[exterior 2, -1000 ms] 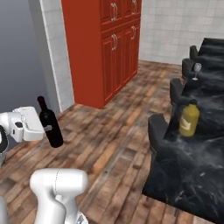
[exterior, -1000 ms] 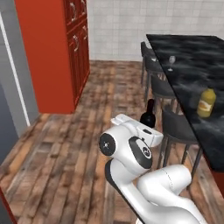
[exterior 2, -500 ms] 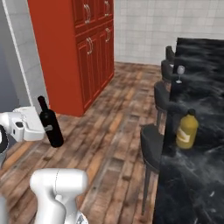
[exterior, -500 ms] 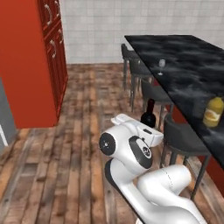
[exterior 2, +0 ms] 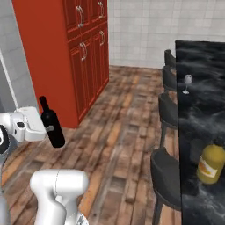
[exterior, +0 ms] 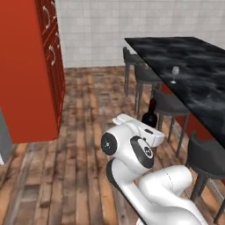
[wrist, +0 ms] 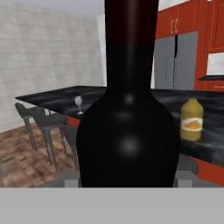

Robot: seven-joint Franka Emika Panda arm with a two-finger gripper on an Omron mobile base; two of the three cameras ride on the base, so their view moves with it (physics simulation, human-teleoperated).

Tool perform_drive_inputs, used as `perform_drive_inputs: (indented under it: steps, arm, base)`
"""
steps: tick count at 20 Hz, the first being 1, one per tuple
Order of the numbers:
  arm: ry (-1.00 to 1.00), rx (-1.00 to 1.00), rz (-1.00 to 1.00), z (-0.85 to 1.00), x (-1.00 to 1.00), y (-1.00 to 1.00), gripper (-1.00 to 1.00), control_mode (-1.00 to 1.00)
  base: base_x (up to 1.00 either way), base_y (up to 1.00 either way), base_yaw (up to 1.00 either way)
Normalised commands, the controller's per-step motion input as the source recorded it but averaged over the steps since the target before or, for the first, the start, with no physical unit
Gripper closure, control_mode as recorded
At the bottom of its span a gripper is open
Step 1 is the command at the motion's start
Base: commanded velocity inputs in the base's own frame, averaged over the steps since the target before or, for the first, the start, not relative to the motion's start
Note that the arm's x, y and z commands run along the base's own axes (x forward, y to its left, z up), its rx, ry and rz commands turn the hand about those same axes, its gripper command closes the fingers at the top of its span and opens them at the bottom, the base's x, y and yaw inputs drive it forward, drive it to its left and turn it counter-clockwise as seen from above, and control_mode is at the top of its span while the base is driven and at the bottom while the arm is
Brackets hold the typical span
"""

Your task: There is a wine glass and glass cup on the dining counter. Place the wine bottle next to the wine glass and the juice bottle next to the glass cup.

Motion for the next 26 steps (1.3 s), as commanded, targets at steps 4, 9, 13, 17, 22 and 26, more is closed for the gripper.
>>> perform_drive_inputs:
  steps: [4, 9, 13, 17, 22, 26]
  arm:
    - [0.0, 0.0, 0.0, 0.0, 0.0, 0.0, 1.0, 1.0]
    - [0.0, 0.0, 0.0, 0.0, 0.0, 0.0, 1.0, 1.0]
    - [0.0, 0.0, 0.0, 0.0, 0.0, 0.0, 1.0, 1.0]
    - [0.0, 0.0, 0.0, 0.0, 0.0, 0.0, 1.0, 1.0]
    - [0.0, 0.0, 0.0, 0.0, 0.0, 0.0, 1.0, 1.0]
    - [0.0, 0.0, 0.0, 0.0, 0.0, 0.0, 1.0, 1.0]
  base:
    - [0.84, 0.35, -0.25]
    - [0.68, 0.36, -0.45]
    - [0.64, 0.35, -0.49]
    - [0.65, 0.35, -0.48]
    - [0.61, 0.36, -0.5]
    - [0.52, 0.35, -0.59]
